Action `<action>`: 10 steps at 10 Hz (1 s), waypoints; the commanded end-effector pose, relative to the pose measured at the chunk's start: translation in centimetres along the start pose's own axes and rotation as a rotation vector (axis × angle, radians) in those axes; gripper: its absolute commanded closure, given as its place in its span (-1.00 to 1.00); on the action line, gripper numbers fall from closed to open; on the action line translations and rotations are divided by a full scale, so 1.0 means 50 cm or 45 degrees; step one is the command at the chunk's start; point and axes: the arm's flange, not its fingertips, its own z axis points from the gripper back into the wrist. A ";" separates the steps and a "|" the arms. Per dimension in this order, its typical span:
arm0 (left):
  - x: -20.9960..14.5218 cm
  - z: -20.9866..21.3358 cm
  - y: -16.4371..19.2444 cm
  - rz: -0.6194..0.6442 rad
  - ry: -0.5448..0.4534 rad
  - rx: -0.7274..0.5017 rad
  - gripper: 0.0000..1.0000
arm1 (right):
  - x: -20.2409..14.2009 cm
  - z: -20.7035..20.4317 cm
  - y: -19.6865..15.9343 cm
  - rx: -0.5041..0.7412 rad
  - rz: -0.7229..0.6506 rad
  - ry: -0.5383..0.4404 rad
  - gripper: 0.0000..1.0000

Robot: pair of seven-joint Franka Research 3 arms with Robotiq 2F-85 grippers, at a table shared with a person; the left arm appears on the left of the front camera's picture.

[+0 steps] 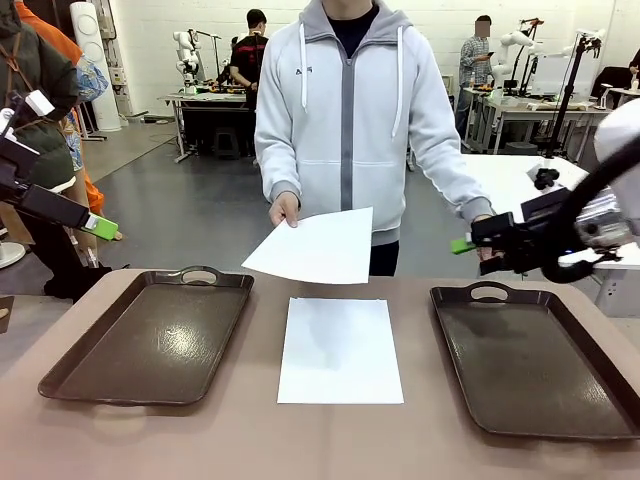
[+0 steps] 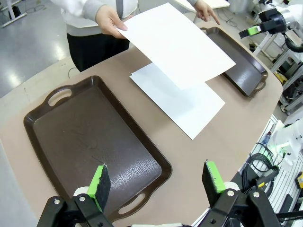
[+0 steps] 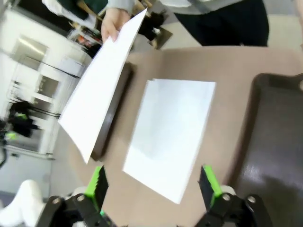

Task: Sort the A4 documents.
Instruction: Receive the A4 Paper.

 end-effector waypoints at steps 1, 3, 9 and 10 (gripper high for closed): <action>0.000 0.001 0.000 -0.010 -0.005 -0.011 -1.00 | 0.030 -0.068 -0.043 0.127 -0.154 0.004 -1.00; 0.000 0.001 0.000 -0.010 -0.005 -0.011 -1.00 | 0.051 -0.121 -0.057 0.235 -0.273 0.054 -1.00; 0.000 0.001 0.000 -0.010 -0.005 -0.011 -1.00 | 0.064 -0.232 -0.028 0.441 -0.485 0.167 -1.00; 0.000 0.001 0.000 -0.010 -0.005 -0.011 -1.00 | 0.069 -0.248 -0.029 0.480 -0.535 0.176 -1.00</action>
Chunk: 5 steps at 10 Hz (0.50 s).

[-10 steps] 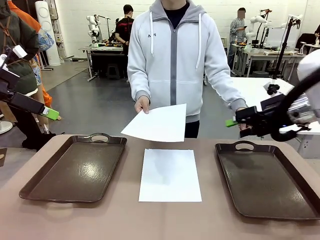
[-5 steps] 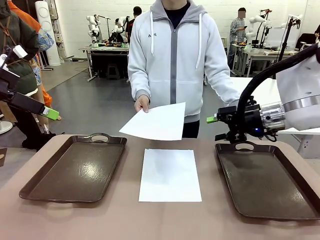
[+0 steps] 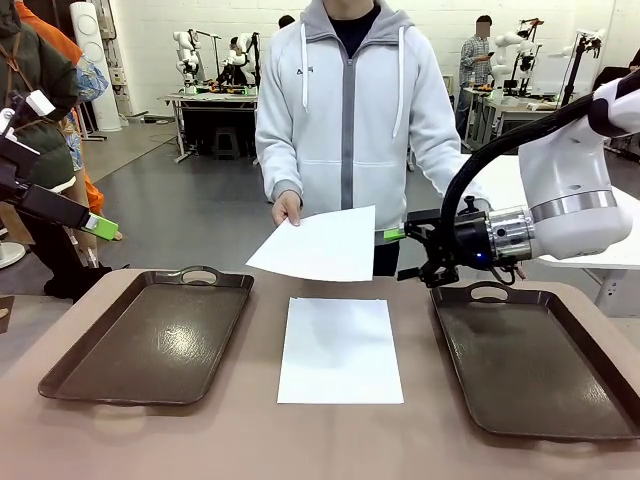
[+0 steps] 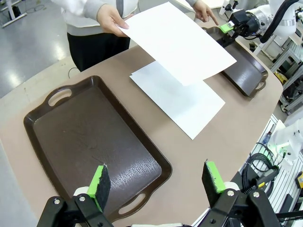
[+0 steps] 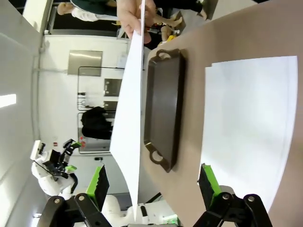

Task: Sort the A4 documents.
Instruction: Receive the A4 Paper.

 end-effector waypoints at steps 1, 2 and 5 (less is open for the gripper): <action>-0.001 0.001 0.001 -0.008 -0.006 -0.012 -1.00 | 0.034 -0.022 -0.010 0.123 -0.103 0.007 -1.00; -0.001 0.001 0.001 -0.008 -0.006 -0.012 -1.00 | 0.050 -0.031 -0.015 0.149 -0.123 0.009 -1.00; -0.001 0.001 0.001 -0.008 -0.006 -0.012 -1.00 | 0.078 -0.077 -0.020 0.187 -0.195 0.027 -1.00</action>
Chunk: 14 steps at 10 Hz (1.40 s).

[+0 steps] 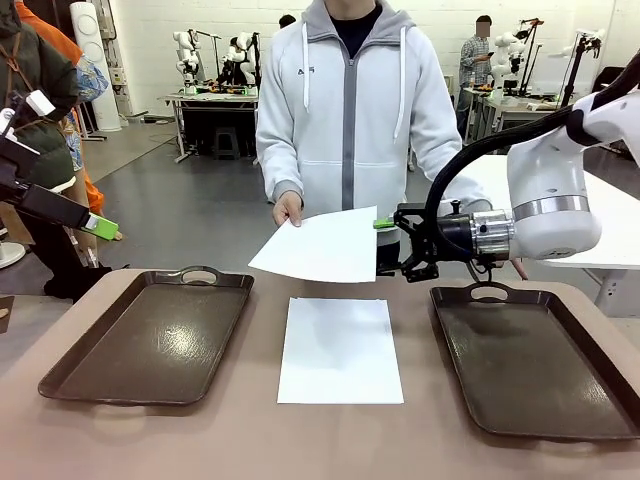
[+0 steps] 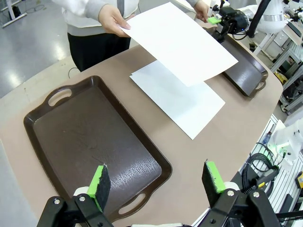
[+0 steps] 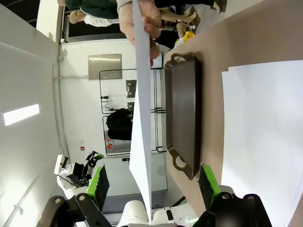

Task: Sort the A4 documents.
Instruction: Receive the A4 Paper.

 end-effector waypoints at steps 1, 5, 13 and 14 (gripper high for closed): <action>-0.001 0.001 0.001 -0.008 -0.006 -0.012 -1.00 | 0.021 -0.032 0.003 0.052 -0.035 0.012 -1.00; -0.001 0.001 0.001 -0.008 -0.006 -0.012 -1.00 | 0.012 -0.074 0.005 0.038 0.000 0.034 -1.00; -0.001 0.001 0.001 -0.008 -0.006 -0.012 -1.00 | 0.015 -0.076 0.005 0.009 0.038 -0.030 -0.21; -0.001 0.001 0.001 -0.008 -0.006 -0.012 -1.00 | 0.015 -0.077 0.005 0.011 0.035 -0.026 0.10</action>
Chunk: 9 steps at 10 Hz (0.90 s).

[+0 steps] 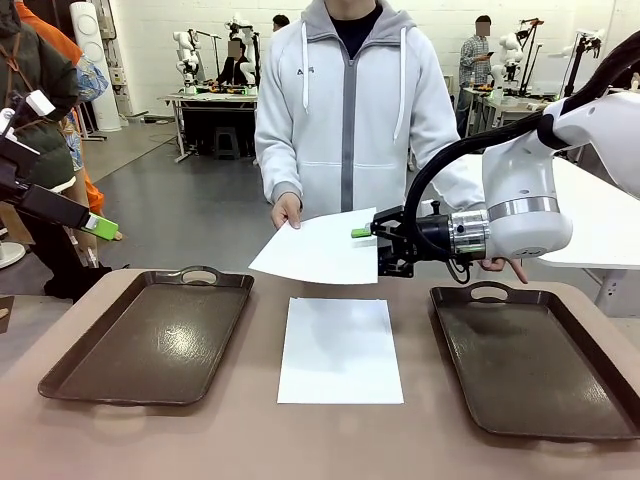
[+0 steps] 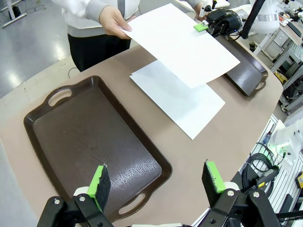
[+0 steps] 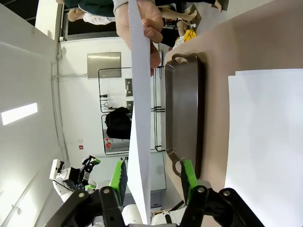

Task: Sort the A4 documents.
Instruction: Receive the A4 Paper.

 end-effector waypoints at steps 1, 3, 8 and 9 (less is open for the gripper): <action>-0.001 0.001 0.001 -0.008 -0.006 -0.012 -1.00 | 0.004 -0.017 0.002 0.021 0.007 -0.035 0.16; -0.001 0.001 0.001 -0.008 -0.006 -0.012 -1.00 | 0.003 -0.019 0.006 0.028 0.007 -0.037 0.53; -0.001 0.001 0.001 -0.008 -0.006 -0.012 -1.00 | 0.002 -0.011 0.003 0.013 -0.005 -0.039 1.00; -0.001 0.001 0.001 -0.008 -0.006 -0.012 -1.00 | 0.001 -0.010 0.000 0.008 -0.007 -0.040 1.00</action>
